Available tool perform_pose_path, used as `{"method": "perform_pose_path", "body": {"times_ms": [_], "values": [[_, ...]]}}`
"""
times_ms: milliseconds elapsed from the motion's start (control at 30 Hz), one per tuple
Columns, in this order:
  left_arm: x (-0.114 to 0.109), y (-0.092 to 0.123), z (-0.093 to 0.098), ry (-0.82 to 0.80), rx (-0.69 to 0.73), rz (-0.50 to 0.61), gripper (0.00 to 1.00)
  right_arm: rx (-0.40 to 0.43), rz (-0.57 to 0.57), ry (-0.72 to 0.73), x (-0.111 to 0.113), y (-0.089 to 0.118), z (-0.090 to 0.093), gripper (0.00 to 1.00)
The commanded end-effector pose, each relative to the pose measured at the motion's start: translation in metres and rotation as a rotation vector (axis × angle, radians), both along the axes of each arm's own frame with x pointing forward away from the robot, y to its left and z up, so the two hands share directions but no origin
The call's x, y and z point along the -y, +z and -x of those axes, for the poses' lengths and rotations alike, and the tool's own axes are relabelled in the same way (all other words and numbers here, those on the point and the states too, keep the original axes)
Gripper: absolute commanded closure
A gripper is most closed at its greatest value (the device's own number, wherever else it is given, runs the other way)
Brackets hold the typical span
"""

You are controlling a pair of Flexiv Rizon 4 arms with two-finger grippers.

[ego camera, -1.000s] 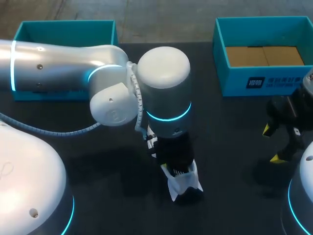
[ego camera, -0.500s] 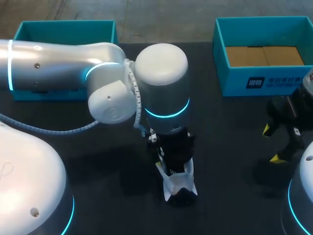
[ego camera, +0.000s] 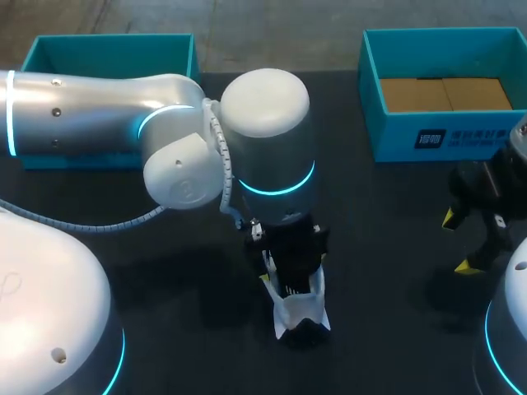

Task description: Take the shoe out of the shoebox, open the shoe tongue, remove and reinsert the insole, then place the shoe into the shoebox

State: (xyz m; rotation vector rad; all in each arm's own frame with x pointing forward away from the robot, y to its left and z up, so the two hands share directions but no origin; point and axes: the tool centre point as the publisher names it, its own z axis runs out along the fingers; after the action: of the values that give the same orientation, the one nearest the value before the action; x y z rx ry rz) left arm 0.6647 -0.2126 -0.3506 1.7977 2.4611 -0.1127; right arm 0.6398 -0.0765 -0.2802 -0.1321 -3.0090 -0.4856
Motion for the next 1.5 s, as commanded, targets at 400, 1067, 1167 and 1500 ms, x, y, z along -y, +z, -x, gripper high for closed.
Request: {"method": "perform_pose_path", "body": {"times_ms": [400,1067,1167,1500], "values": [[-0.008,0.006,-0.014,-0.003,0.004,0.002,0.00,0.002,0.003,-0.002,0.000,-0.001,0.001,0.00],[-0.007,0.029,-0.038,-0.076,-0.009,0.048,0.00,0.002,0.003,-0.002,0.000,-0.001,0.001,0.00],[-0.009,0.039,-0.045,-0.079,0.013,0.057,0.00,0.002,0.003,-0.002,0.000,-0.001,0.001,0.00],[-0.014,0.073,-0.051,-0.119,0.011,0.121,0.00,0.002,0.003,-0.002,0.000,-0.001,0.001,0.00]]}}
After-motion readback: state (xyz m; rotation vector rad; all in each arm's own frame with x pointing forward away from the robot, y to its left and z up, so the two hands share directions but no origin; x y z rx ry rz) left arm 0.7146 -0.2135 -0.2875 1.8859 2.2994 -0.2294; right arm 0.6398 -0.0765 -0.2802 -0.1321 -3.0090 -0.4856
